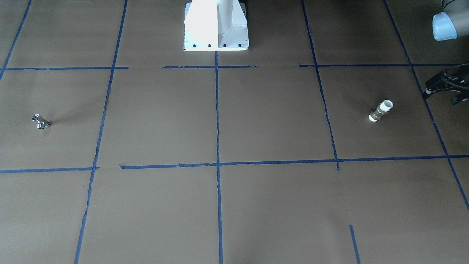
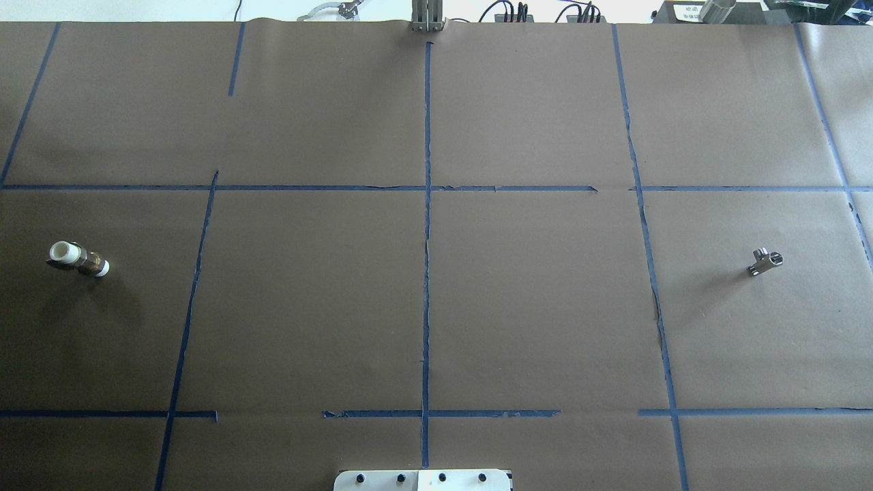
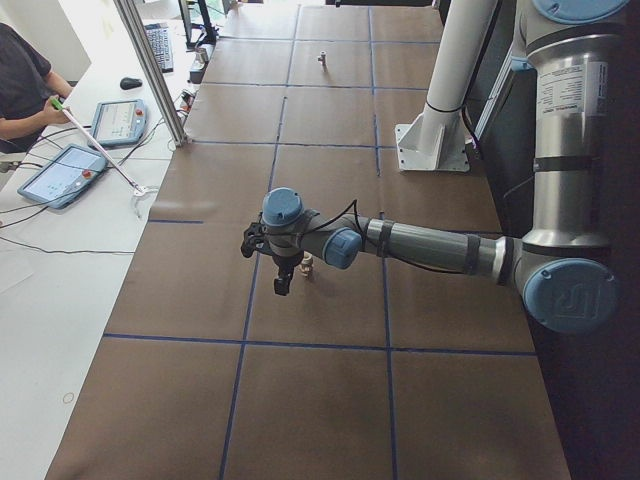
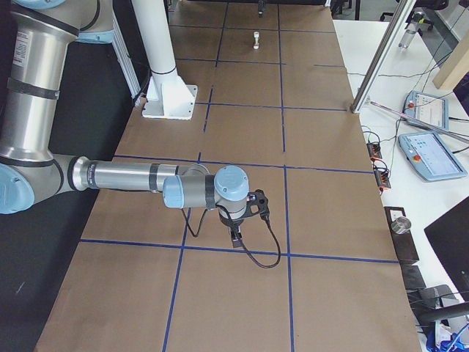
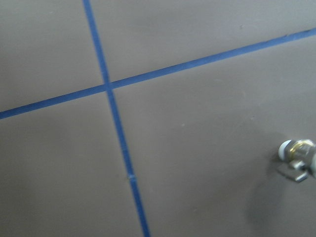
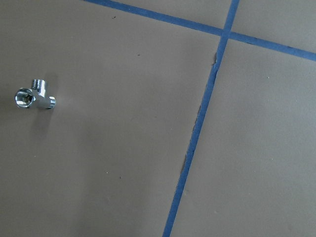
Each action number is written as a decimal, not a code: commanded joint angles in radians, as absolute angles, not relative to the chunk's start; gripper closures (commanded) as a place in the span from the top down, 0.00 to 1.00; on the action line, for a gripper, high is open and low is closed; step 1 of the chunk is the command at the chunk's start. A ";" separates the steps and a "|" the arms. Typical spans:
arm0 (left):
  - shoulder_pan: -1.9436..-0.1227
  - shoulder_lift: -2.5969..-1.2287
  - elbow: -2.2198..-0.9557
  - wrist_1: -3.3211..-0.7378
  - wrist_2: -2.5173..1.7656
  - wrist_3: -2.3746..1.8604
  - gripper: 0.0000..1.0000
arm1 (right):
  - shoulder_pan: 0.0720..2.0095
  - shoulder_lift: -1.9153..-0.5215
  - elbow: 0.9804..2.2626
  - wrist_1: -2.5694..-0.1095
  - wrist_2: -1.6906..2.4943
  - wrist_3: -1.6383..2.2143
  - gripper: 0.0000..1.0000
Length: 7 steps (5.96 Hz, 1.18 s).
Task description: Assemble PPR valve and pipe with both arms
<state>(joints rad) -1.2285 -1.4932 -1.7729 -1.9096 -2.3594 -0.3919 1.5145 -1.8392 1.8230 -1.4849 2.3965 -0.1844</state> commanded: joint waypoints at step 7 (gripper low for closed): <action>-0.966 -1.496 -1.815 -1.968 -2.203 -0.729 1.00 | 1.514 -1.839 1.819 -1.488 2.405 -0.184 1.00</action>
<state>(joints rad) -0.9740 -1.4925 -1.8158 -1.9680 -2.2028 -0.7308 1.5140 -1.8393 1.8194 -1.4880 2.4053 -0.1840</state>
